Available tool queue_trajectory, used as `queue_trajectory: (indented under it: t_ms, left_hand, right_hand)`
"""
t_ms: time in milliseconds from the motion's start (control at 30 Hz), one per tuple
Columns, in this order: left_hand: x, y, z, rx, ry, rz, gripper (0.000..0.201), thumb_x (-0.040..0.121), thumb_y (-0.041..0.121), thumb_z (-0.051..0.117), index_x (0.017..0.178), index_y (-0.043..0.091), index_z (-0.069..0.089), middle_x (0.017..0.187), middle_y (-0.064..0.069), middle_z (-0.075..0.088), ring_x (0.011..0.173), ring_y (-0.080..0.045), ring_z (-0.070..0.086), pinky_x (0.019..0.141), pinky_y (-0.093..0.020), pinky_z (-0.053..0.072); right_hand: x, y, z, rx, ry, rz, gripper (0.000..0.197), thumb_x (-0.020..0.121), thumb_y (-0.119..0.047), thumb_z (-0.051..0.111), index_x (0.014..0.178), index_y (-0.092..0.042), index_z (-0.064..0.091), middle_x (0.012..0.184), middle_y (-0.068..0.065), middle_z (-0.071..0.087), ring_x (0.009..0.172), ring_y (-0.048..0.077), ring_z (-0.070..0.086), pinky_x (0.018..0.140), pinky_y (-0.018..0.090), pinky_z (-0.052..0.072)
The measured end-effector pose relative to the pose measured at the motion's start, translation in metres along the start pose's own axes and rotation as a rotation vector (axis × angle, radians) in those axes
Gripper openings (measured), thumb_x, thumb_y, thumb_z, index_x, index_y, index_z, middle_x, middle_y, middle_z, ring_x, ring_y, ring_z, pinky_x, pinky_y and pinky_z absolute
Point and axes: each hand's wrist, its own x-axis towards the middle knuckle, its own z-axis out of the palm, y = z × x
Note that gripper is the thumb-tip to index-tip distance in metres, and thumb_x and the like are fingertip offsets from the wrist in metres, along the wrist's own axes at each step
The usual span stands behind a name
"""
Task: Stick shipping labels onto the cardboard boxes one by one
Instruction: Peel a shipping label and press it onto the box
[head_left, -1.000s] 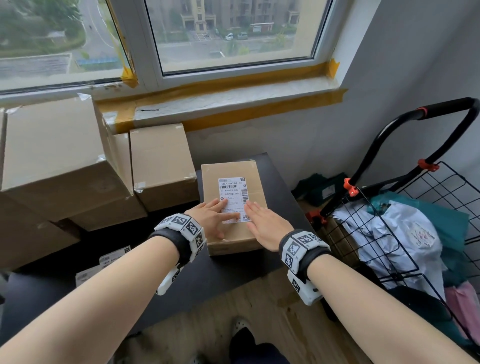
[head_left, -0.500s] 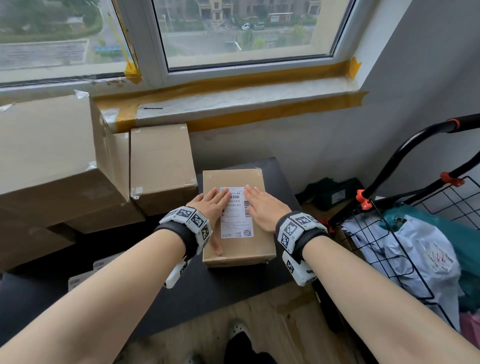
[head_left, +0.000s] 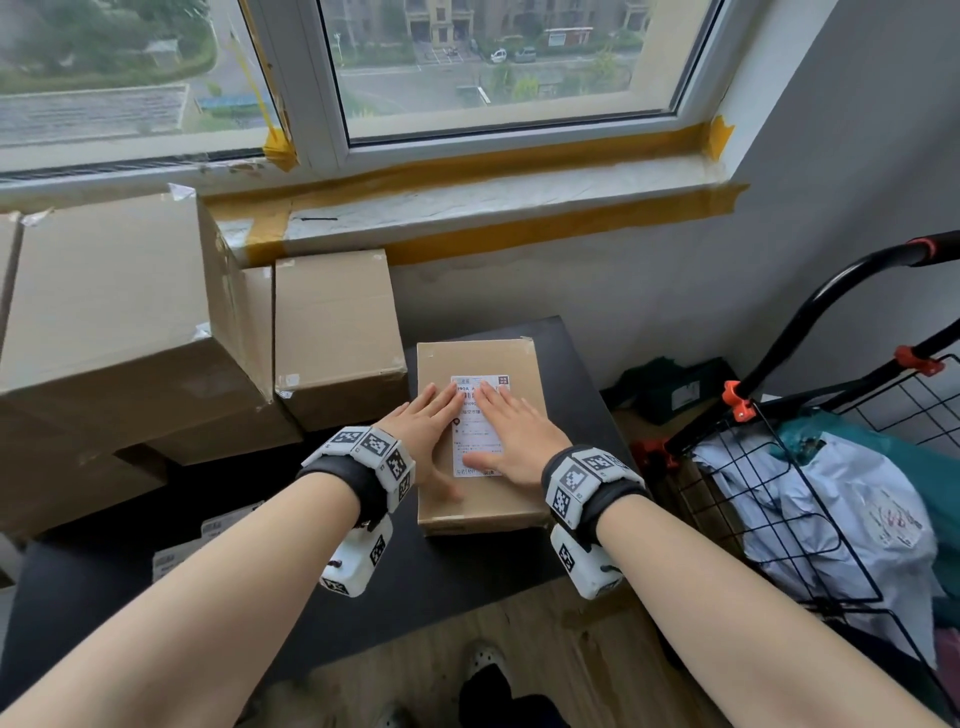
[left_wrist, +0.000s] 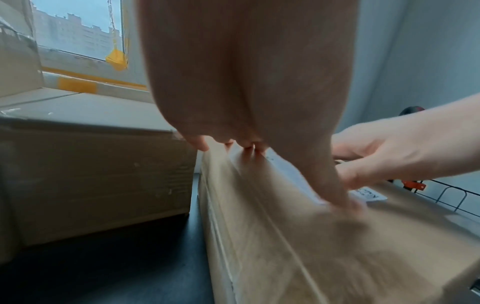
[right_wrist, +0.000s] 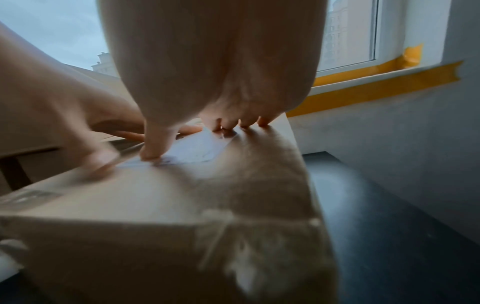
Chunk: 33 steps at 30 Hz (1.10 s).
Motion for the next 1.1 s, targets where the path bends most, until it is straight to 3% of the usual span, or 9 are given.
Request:
queue_trajectory:
  t_ms: [167,367,500,567,633,700,767,933,1100]
  left_hand:
    - [0.003,0.000,0.009,-0.096,0.071,-0.013,0.111,0.075,0.060,0.063,0.150,0.022,-0.010,0.159,0.003,-0.014,0.146,-0.019,-0.014,0.122,-0.039,0.003]
    - [-0.003,0.005,0.015,-0.281,0.094,-0.089,0.100,0.081,0.044,0.066,0.150,0.029,-0.004,0.157,-0.001,-0.021,0.145,-0.023,-0.019,0.120,-0.040,0.002]
    - [-0.010,0.011,0.020,-0.435,0.124,-0.131,0.100,0.082,0.033,0.069,0.150,0.029,-0.006,0.156,-0.001,-0.025,0.147,-0.025,-0.001,0.119,-0.038,0.017]
    - [-0.015,0.013,0.020,-0.489,0.198,-0.173,0.108,0.080,0.028,0.072,0.150,0.024,-0.011,0.158,-0.003,-0.018,0.144,-0.025,0.023,0.113,-0.034,0.030]
    - [-0.017,0.008,0.019,-0.585,0.223,-0.252,0.111,0.078,0.023,0.074,0.150,0.016,-0.011,0.159,-0.009,0.003,0.139,-0.026,0.033,0.111,-0.034,0.034]
    - [-0.014,0.001,0.021,-0.695,0.204,-0.298,0.097,0.076,0.019,0.075,0.149,0.012,0.011,0.149,-0.011,0.036,0.131,-0.026,0.044,0.107,-0.037,0.040]
    - [-0.011,-0.001,0.022,-0.782,0.217,-0.303,0.075,0.074,0.011,0.073,0.137,0.010,0.033,0.133,-0.011,0.052,0.120,-0.026,0.052,0.098,-0.044,0.048]
    - [0.005,0.011,0.018,-0.906,0.307,-0.312,0.057,0.073,-0.007,0.064,0.124,0.002,0.041,0.128,-0.014,0.053,0.116,-0.028,0.055,0.091,-0.044,0.052]
    - [0.037,0.025,0.004,-1.029,0.355,-0.238,0.068,0.072,-0.013,0.066,0.132,0.001,0.039,0.142,-0.013,0.043,0.126,-0.022,0.048,0.094,-0.029,0.048]
  right_hand:
    - [-0.021,0.011,0.009,0.022,0.050,0.060,0.090,0.087,-0.061,0.046,0.151,-0.023,-0.005,0.159,-0.004,-0.011,0.147,0.014,-0.009,0.119,0.034,-0.002]
    - [-0.047,0.033,0.012,0.259,0.106,0.305,0.086,0.086,-0.057,0.051,0.149,-0.036,-0.004,0.159,-0.002,-0.011,0.148,0.021,-0.005,0.119,0.046,0.009]
    - [-0.053,0.031,0.011,0.558,0.127,0.417,0.085,0.088,-0.042,0.060,0.150,-0.033,0.003,0.160,0.000,0.008,0.145,0.027,0.018,0.116,0.047,0.024]
    - [-0.056,0.032,0.008,0.634,0.165,0.439,0.080,0.086,-0.033,0.065,0.149,-0.027,0.016,0.155,0.003,0.028,0.138,0.027,0.034,0.113,0.045,0.031]
    - [-0.059,0.033,0.006,0.680,0.167,0.429,0.076,0.082,-0.021,0.070,0.146,-0.022,0.028,0.147,0.008,0.041,0.134,0.024,0.041,0.110,0.045,0.037]
    - [-0.061,0.033,0.006,0.737,0.140,0.394,0.074,0.078,-0.010,0.072,0.142,-0.019,0.036,0.139,0.010,0.049,0.131,0.023,0.045,0.104,0.045,0.043]
    - [-0.061,0.034,0.007,0.805,0.146,0.374,0.071,0.076,-0.001,0.071,0.139,-0.016,0.040,0.131,0.011,0.056,0.126,0.023,0.050,0.101,0.045,0.047]
    - [-0.053,0.047,0.000,0.904,0.267,0.407,0.073,0.074,0.000,0.074,0.138,-0.012,0.041,0.130,0.009,0.059,0.118,0.022,0.057,0.102,0.041,0.046]
    - [-0.032,0.079,-0.027,0.981,0.304,0.434,0.070,0.076,0.005,0.071,0.137,-0.007,0.040,0.136,0.012,0.052,0.125,0.025,0.051,0.103,0.039,0.045]
